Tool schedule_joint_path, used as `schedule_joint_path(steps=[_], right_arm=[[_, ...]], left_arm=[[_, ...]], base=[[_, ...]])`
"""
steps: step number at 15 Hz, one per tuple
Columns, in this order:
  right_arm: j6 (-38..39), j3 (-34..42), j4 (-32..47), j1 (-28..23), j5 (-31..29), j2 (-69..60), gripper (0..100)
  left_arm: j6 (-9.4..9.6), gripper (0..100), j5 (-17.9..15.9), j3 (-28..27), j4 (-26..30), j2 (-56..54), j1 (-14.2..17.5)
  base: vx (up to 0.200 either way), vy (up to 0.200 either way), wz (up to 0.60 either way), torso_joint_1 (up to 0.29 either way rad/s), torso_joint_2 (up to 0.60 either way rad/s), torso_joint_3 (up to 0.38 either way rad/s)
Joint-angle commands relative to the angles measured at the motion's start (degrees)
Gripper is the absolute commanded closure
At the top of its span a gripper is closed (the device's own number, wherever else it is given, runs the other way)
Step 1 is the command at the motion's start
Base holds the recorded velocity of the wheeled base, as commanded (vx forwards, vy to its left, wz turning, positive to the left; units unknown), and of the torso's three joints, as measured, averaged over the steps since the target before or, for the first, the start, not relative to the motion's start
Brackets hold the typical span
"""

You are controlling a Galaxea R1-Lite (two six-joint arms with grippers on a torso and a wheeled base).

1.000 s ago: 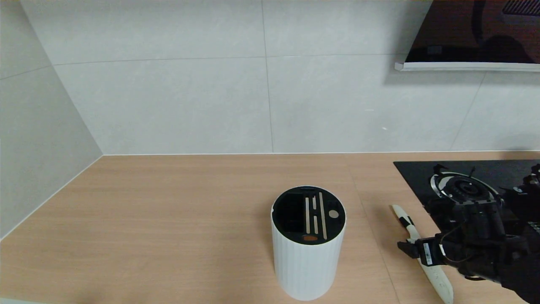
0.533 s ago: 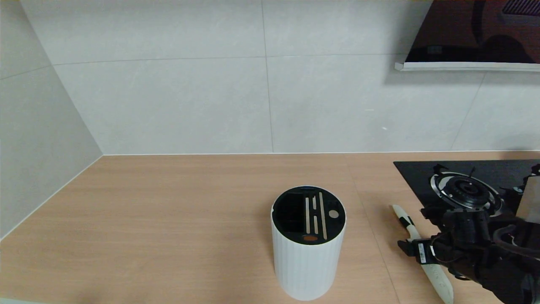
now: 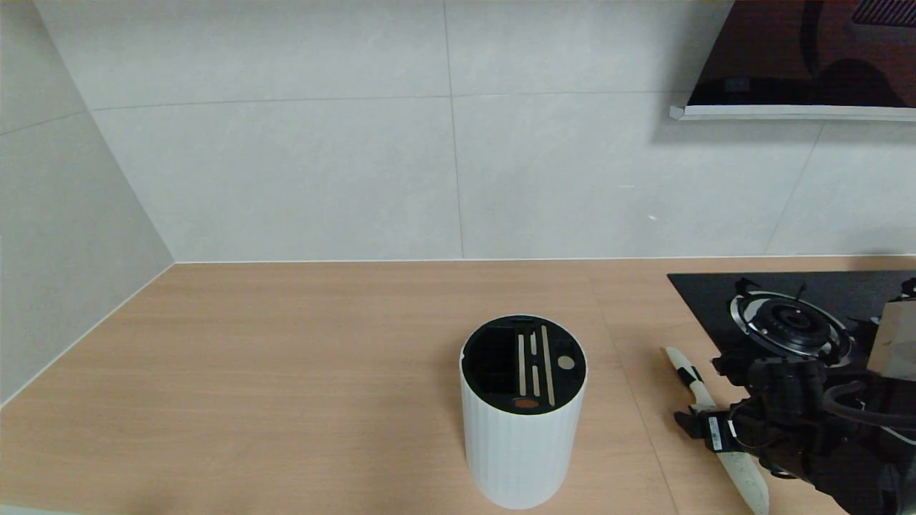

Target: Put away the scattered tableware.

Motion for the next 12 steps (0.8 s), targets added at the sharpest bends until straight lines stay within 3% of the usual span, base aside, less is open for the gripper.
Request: schedule_joint_path(steps=[1, 3, 4, 12], right_arm=[[0.0, -0.11, 0.02, -0.01, 0.01, 0.19, 0], [0.0, -0.02, 0.02, -0.01, 0.01, 0.19, 0], [0.0, -0.02, 0.02, -0.01, -0.08, 0.11, 100], [0.0, 0.33, 0.02, -0.18, 0.01, -0.16, 100]], left_arm=[[-0.01, 0, 0.01, 0.0, 0.0, 0.0, 0.01], [-0.01, 0, 0.01, 0.0, 0.0, 0.0, 0.01], [-0.01, 0, 0.01, 0.0, 0.0, 0.0, 0.01], [-0.01, 0, 0.01, 0.0, 0.0, 0.0, 0.01]], base=[[0.0, 0.0, 0.0, 0.0, 0.0, 0.0], [0.0, 0.0, 0.0, 0.0, 0.0, 0.0], [0.0, 0.0, 0.0, 0.0, 0.0, 0.0], [0.0, 0.0, 0.0, 0.0, 0.0, 0.0]])
